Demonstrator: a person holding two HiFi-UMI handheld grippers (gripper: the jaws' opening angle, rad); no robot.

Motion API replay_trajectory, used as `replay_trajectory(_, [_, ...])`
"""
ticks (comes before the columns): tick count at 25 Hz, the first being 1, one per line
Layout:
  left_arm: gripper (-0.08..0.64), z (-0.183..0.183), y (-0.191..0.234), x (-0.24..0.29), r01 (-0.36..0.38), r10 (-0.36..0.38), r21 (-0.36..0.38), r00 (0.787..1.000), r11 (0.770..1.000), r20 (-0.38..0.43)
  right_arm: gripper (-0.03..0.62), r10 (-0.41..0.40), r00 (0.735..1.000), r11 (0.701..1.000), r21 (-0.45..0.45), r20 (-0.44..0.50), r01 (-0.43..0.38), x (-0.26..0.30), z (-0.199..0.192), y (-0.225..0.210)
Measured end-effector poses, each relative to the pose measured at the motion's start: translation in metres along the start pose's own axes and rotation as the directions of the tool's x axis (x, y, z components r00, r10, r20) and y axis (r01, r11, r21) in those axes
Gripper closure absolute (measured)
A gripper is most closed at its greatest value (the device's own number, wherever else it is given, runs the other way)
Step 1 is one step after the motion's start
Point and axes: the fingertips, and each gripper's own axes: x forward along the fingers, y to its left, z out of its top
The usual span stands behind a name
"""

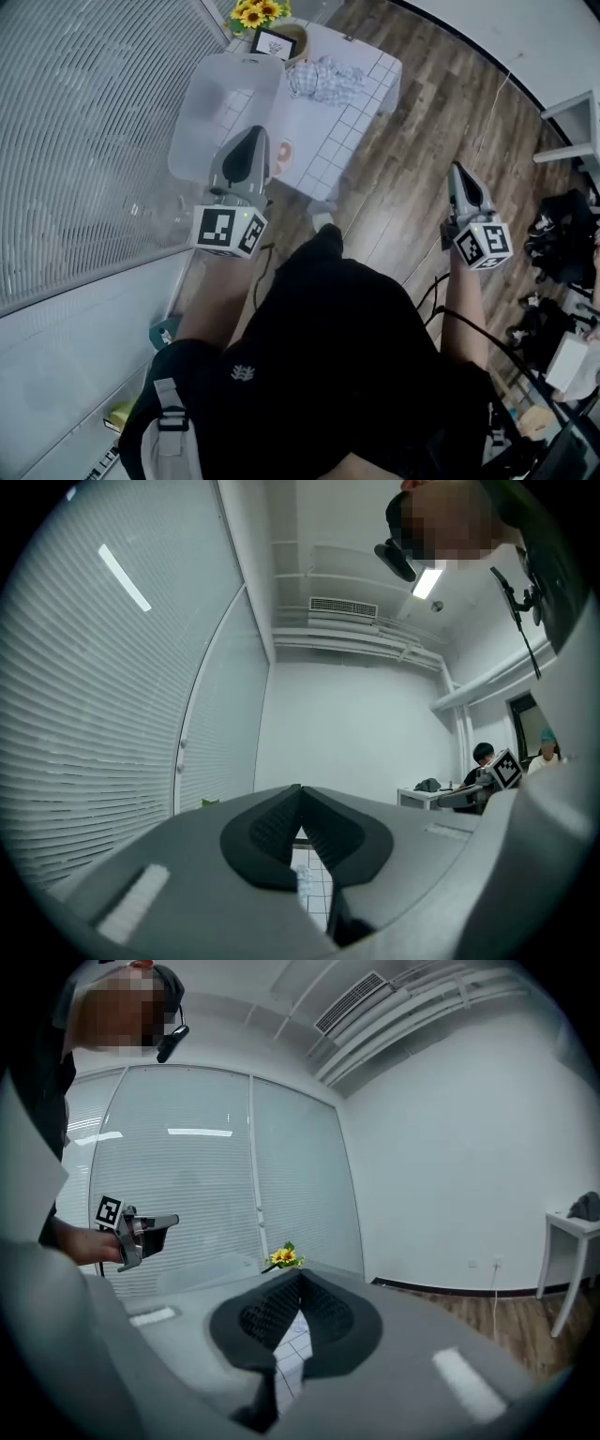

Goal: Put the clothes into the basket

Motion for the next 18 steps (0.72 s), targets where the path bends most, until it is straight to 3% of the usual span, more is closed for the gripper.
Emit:
replay_trajectory(6, [0.553, 0.001, 0.04, 0.028, -0.035, 0.035, 0.048, 0.999, 0.998, 0.011, 0.591, 0.107, 0.994, 0.993, -0.052, -0.023, -0.108, 0.087, 0.018, 0.013])
replay_trajectory(11, [0.552, 0.004, 0.068, 0.041, -0.087, 0.087, 0.046, 0.996, 0.995, 0.016, 0.591, 0.178, 0.983, 0.983, -0.047, -0.039, -0.18, 0.144, 0.023, 0.026])
replay_trajectory(15, [0.552, 0.004, 0.082, 0.038, -0.142, 0.142, 0.072, 0.99, 0.987, 0.009, 0.591, 0.263, 0.962, 0.963, -0.04, -0.08, -0.267, 0.189, 0.018, 0.043])
replay_trajectory(18, [0.552, 0.0, 0.093, 0.032, -0.202, 0.203, 0.086, 0.979, 0.976, 0.003, 0.591, 0.345, 0.931, 0.935, -0.05, -0.12, -0.352, 0.223, 0.016, 0.06])
